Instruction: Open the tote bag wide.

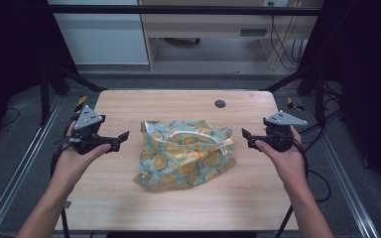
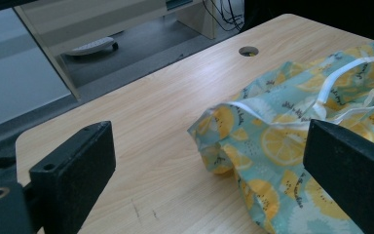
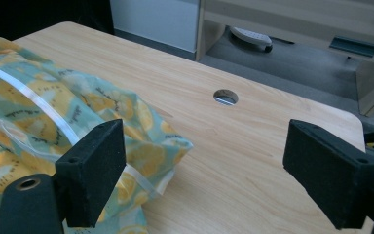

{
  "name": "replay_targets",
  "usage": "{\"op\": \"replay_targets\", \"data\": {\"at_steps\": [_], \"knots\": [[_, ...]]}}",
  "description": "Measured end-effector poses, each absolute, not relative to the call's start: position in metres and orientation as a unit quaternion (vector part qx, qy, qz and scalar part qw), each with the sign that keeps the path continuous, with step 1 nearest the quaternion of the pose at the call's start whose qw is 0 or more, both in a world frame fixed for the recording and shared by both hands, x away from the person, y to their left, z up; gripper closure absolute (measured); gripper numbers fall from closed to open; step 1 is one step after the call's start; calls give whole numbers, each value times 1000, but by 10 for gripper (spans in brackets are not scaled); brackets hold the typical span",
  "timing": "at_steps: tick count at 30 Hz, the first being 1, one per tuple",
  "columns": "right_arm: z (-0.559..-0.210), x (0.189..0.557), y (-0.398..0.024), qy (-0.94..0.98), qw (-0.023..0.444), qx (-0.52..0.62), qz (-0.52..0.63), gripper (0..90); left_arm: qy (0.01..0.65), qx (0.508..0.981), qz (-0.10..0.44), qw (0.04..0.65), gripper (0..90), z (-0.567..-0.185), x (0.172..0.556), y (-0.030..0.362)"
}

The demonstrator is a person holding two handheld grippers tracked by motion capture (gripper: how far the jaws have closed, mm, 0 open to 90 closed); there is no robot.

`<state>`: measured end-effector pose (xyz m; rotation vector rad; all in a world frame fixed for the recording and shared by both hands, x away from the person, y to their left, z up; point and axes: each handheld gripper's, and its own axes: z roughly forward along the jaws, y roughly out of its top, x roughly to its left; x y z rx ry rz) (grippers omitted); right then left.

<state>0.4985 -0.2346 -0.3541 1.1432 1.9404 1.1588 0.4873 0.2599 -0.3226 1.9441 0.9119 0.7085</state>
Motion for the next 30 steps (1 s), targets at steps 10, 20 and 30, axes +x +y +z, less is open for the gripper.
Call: {"op": "replay_targets", "data": {"at_steps": [10,20,30], "knots": [[-337,508,-218,754,286,397,437,182,346,794,283,413,44,-303,495,238],[-341,528,-205,772,259,381,438,223,340,813,251,400,49,-306,520,207],[-359,546,-188,806,210,343,434,245,333,835,229,374,60,-322,549,176]]}}
